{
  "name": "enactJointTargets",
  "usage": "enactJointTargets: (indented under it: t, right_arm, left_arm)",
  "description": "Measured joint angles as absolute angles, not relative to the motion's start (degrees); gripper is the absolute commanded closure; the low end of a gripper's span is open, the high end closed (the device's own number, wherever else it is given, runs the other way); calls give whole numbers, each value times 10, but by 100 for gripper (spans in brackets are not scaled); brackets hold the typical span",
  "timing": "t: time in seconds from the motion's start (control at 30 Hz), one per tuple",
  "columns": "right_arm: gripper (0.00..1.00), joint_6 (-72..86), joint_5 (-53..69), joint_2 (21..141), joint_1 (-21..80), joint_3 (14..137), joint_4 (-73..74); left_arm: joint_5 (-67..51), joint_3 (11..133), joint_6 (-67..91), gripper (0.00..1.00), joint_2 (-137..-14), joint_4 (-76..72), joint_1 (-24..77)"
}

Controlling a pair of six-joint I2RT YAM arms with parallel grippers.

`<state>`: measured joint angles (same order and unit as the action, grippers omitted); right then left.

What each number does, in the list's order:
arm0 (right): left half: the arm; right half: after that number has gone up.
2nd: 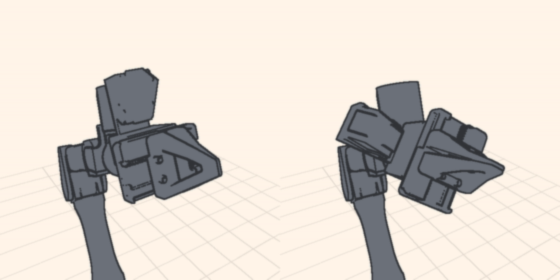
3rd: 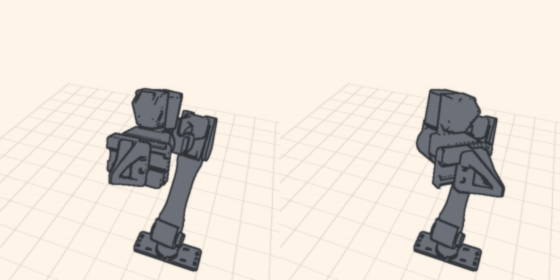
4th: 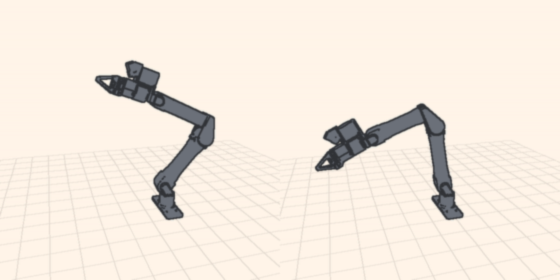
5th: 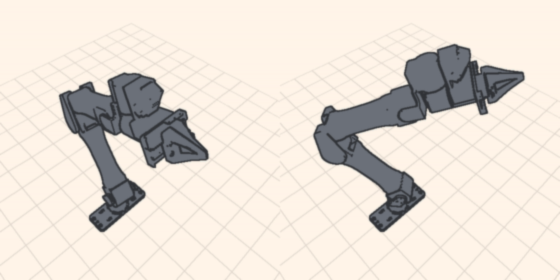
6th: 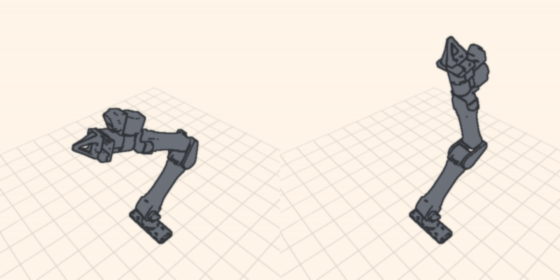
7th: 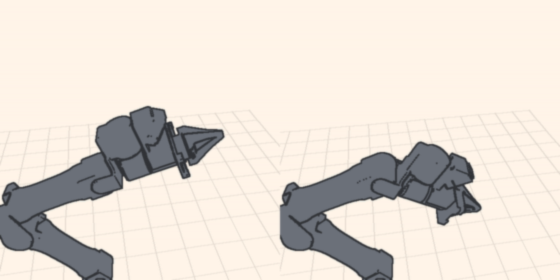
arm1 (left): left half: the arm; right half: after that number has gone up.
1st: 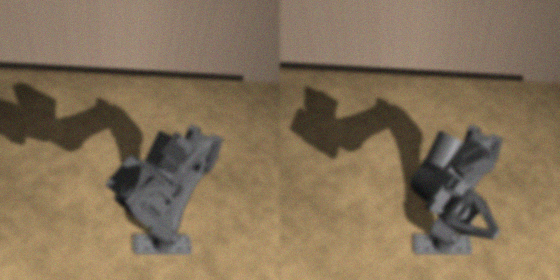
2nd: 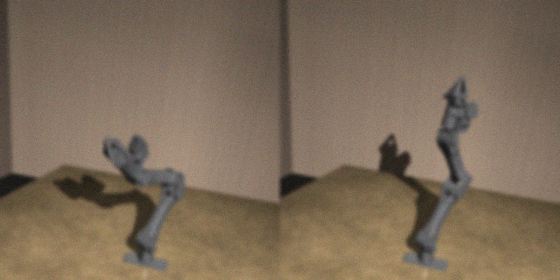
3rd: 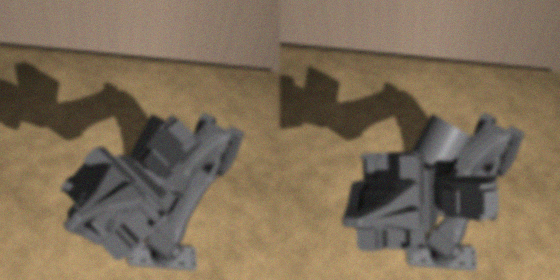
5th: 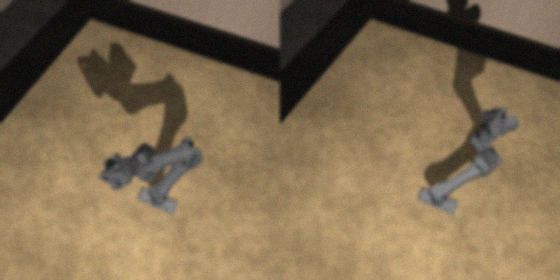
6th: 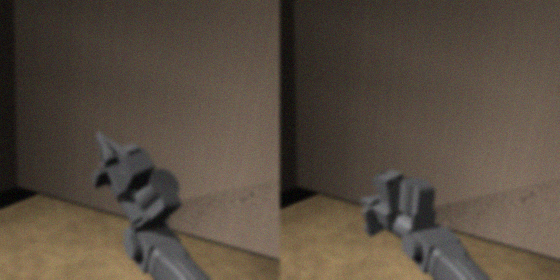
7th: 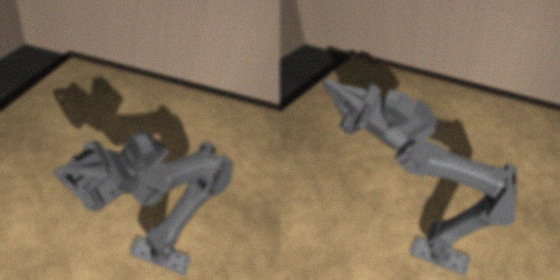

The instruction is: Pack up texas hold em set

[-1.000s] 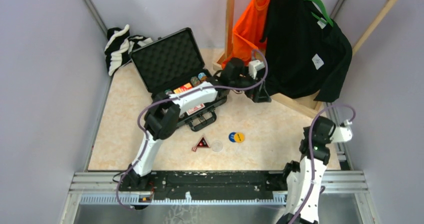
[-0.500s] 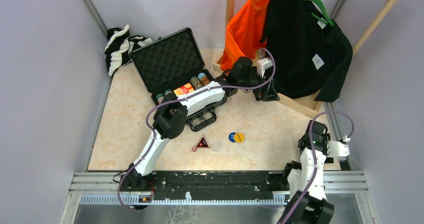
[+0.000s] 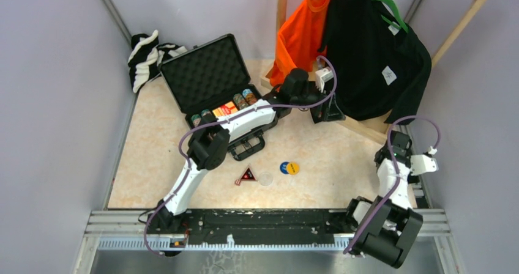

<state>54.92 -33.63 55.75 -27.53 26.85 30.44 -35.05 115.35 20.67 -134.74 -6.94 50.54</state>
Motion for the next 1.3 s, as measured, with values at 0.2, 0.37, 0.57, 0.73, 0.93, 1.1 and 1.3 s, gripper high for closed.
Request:
enactJointTargets:
  t: [0.2, 0.37, 0.57, 0.73, 0.93, 1.1, 1.3]
  right_arm:
    - [35, 510, -296, 617, -289, 295, 297]
    - [34, 486, -280, 624, -294, 319, 299]
    - [33, 469, -268, 624, -307, 328, 300]
    - [31, 465, -257, 624, -311, 326, 297]
    - [31, 460, -252, 635, -316, 307, 283]
    - [31, 460, -249, 651, -319, 296, 279]
    - [31, 460, -249, 654, -320, 296, 270]
  left_arm:
    - [-352, 1153, 209, 3, -1349, -76, 505]
    - [-352, 1153, 209, 2, -1349, -81, 505]
    - [-352, 1153, 209, 2, -1349, -82, 505]
    - [-352, 1153, 210, 2, -1349, -82, 505]
    - [-352, 1153, 211, 2, -1349, -82, 505]
    - [-352, 1153, 212, 2, -1352, -85, 505]
    - [-352, 1153, 212, 2, -1360, -86, 505]
